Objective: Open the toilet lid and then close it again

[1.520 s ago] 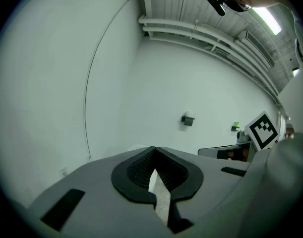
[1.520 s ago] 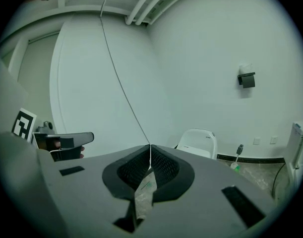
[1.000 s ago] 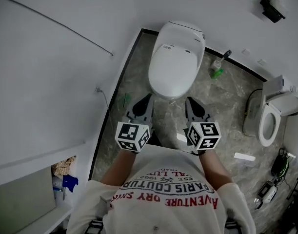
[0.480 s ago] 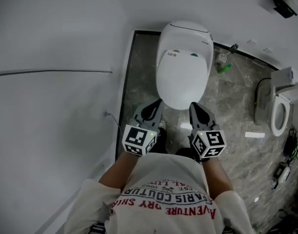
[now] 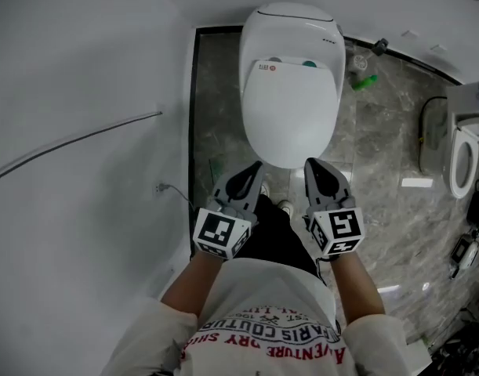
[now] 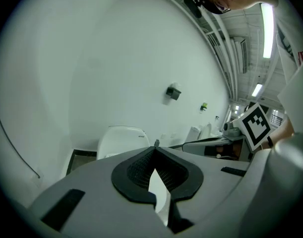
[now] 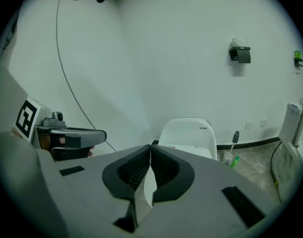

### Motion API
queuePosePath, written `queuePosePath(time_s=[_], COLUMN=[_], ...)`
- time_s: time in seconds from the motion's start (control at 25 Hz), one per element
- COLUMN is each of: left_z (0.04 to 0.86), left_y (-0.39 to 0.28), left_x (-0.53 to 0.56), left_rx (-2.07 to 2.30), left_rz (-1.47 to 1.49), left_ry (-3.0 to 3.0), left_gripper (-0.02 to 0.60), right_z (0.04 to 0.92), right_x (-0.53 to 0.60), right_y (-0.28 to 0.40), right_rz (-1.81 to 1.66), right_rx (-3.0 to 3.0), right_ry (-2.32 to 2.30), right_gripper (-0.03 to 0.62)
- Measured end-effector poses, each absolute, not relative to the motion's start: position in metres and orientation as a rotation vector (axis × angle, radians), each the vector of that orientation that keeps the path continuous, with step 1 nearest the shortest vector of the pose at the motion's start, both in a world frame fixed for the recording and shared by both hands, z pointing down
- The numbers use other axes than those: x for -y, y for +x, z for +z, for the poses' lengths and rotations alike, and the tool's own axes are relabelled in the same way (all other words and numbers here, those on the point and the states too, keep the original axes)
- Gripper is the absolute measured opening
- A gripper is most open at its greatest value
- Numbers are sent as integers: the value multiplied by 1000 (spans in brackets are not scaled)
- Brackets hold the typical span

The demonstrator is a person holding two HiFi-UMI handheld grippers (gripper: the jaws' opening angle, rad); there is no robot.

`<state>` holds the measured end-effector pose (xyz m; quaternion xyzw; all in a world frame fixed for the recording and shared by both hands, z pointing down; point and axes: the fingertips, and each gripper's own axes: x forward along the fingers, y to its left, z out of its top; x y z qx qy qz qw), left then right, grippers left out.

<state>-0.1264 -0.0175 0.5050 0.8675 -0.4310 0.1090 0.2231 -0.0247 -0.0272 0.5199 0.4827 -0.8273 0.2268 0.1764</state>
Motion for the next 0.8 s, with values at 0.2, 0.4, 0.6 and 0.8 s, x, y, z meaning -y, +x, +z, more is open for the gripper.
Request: queuePosePath(time_s=[0.2, 0.4, 0.6, 0.8], left_z=[560, 627, 684, 751], left_y=[-110, -98, -82, -66], left_x=[25, 27, 27, 6], left_rx=[1157, 1133, 1120, 1064], left_rz=[323, 375, 436, 537], left_ry=[2435, 2438, 2473, 2558], left_gripper=[8, 8, 8, 8], right_z=[578, 651, 715, 778], right_x=[33, 23, 10, -9], right_y=[-15, -10, 3, 5], right_rz=[645, 604, 579, 522], right_rx=[2335, 2311, 2288, 2268], right_ry=[1364, 1323, 1293, 1223], right_gripper=[17, 17, 17, 17])
